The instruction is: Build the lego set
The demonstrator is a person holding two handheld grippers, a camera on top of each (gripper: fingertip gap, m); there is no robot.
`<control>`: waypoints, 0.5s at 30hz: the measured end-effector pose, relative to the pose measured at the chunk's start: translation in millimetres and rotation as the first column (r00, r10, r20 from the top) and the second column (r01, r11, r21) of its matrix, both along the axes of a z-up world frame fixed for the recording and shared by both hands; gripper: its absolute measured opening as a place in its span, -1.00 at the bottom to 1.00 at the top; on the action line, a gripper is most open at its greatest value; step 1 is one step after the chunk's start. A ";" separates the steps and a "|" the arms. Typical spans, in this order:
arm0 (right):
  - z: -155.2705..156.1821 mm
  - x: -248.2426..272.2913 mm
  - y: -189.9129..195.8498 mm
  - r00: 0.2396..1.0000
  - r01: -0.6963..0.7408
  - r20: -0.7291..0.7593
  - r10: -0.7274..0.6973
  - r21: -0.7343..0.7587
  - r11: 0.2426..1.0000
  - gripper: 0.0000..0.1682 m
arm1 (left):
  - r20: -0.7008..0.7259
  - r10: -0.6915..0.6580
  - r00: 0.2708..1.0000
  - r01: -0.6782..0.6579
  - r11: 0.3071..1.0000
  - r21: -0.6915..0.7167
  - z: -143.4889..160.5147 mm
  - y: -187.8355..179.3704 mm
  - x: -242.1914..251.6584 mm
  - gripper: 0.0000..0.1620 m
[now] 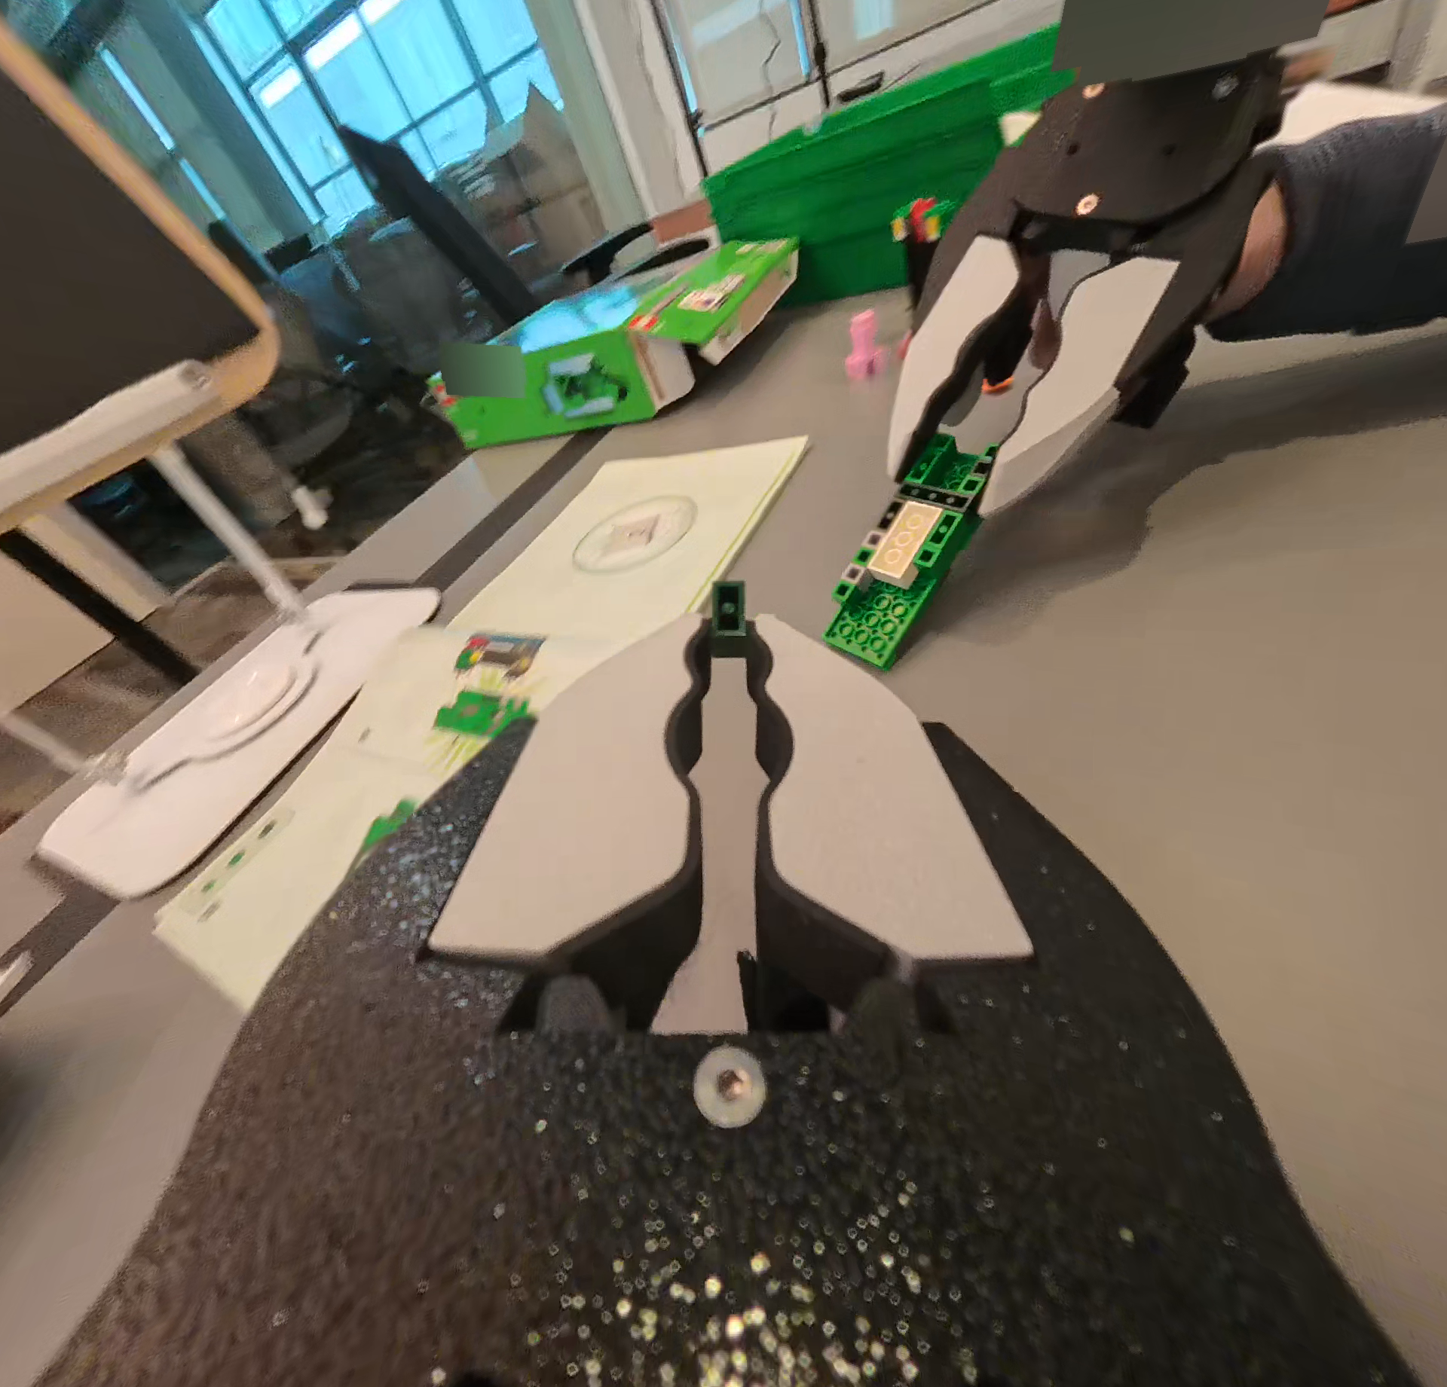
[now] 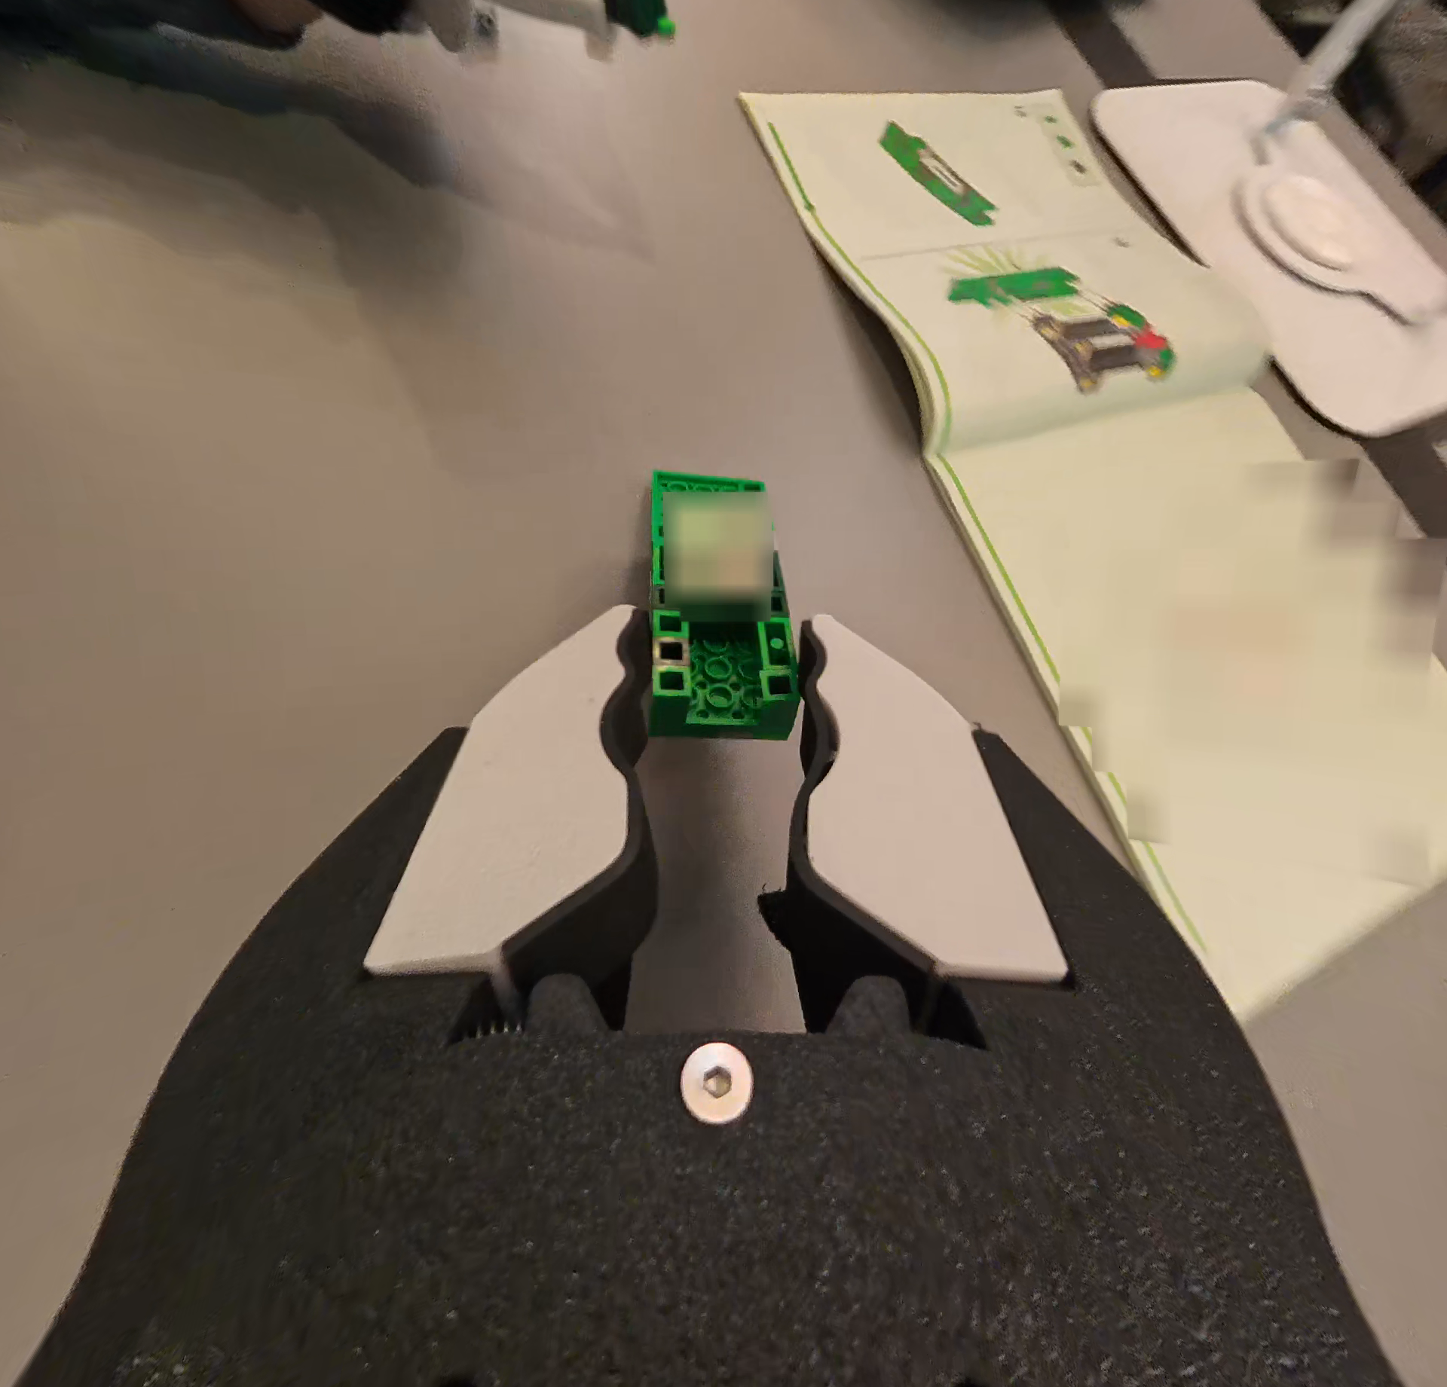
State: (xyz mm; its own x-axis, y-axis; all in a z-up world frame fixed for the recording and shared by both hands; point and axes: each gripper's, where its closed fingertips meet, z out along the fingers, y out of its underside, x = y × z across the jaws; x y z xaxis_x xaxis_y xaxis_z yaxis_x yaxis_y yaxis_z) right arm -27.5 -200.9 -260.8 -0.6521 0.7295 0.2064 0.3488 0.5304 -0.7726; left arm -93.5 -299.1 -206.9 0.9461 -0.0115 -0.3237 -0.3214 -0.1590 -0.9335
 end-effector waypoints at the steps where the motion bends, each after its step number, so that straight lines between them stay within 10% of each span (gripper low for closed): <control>1: 1.7 10.9 10.6 0.999 0.034 -0.021 -0.034 0.009 0.999 -0.58 | -0.003 -0.024 1.000 0.024 1.000 0.007 1.6 8.3 9.2 -0.91; 15: 37.3 93.0 136.3 0.885 0.357 -0.296 -0.360 -0.066 0.932 -0.83 | 0.001 -0.302 0.953 0.302 0.953 0.000 2.2 160.2 106.9 -0.91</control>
